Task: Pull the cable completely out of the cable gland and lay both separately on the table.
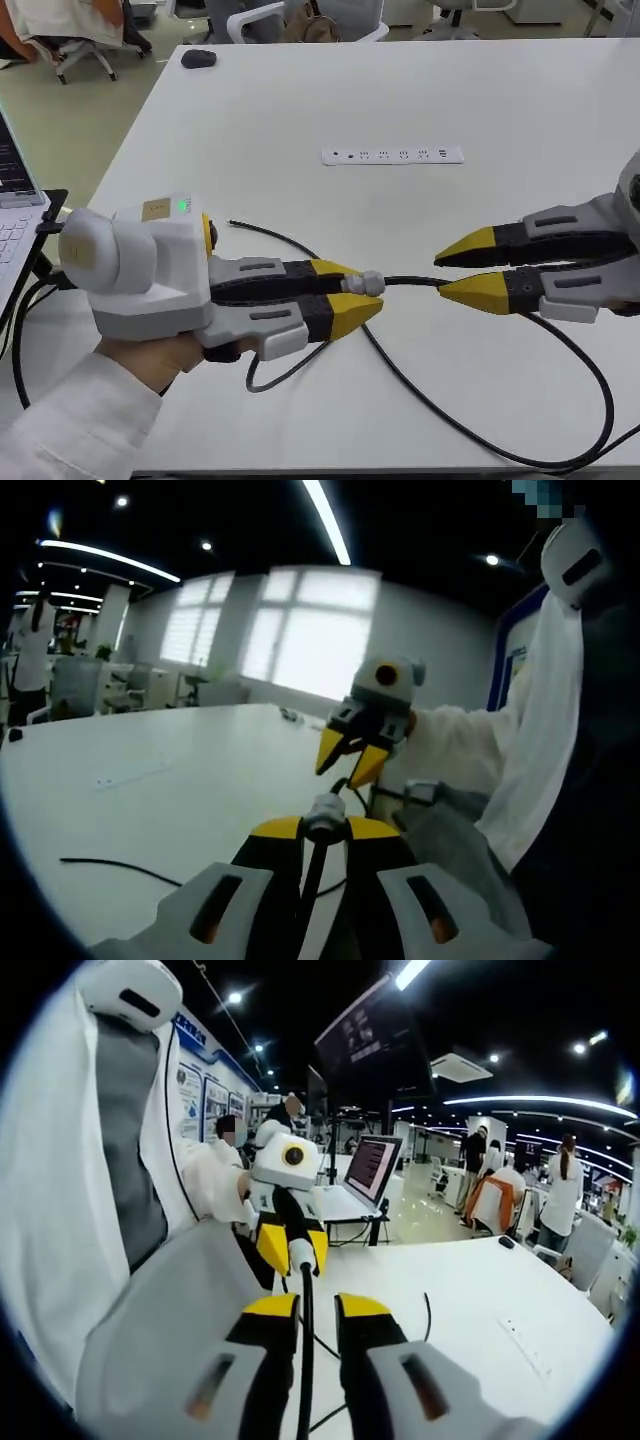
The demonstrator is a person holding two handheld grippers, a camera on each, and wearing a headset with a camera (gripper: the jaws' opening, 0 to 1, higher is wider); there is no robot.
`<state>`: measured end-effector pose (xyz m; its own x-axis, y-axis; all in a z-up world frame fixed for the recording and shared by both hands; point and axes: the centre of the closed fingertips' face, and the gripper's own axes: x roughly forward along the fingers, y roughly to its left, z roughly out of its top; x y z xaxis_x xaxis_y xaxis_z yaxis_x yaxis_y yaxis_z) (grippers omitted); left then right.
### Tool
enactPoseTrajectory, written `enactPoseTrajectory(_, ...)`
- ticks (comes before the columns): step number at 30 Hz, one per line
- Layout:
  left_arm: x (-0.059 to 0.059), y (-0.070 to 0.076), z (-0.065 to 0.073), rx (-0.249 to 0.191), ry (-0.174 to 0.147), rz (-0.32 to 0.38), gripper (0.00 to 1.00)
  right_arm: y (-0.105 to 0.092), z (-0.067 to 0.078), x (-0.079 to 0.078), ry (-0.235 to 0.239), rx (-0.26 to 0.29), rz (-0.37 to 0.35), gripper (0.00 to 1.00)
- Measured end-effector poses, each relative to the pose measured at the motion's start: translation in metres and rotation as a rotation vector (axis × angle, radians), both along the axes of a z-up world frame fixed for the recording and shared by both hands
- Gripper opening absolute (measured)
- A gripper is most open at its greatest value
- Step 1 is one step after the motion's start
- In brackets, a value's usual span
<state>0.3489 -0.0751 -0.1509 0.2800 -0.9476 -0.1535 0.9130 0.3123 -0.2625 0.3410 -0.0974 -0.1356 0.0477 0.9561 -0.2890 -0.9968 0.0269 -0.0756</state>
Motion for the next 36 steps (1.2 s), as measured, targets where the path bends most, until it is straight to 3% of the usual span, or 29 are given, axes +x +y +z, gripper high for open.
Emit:
enactPoseTrajectory(15,-0.003,-0.004,0.002,-0.003,0.0,-0.009,0.17,0.016,-0.006,-0.005,-0.005,-0.02,0.071,0.03)
enactPoseTrajectory(36,0.002,-0.005,0.001,-0.009,0.011,-0.004,0.17,0.012,-0.009,0.0,0.009,0.001,0.05,0.03)
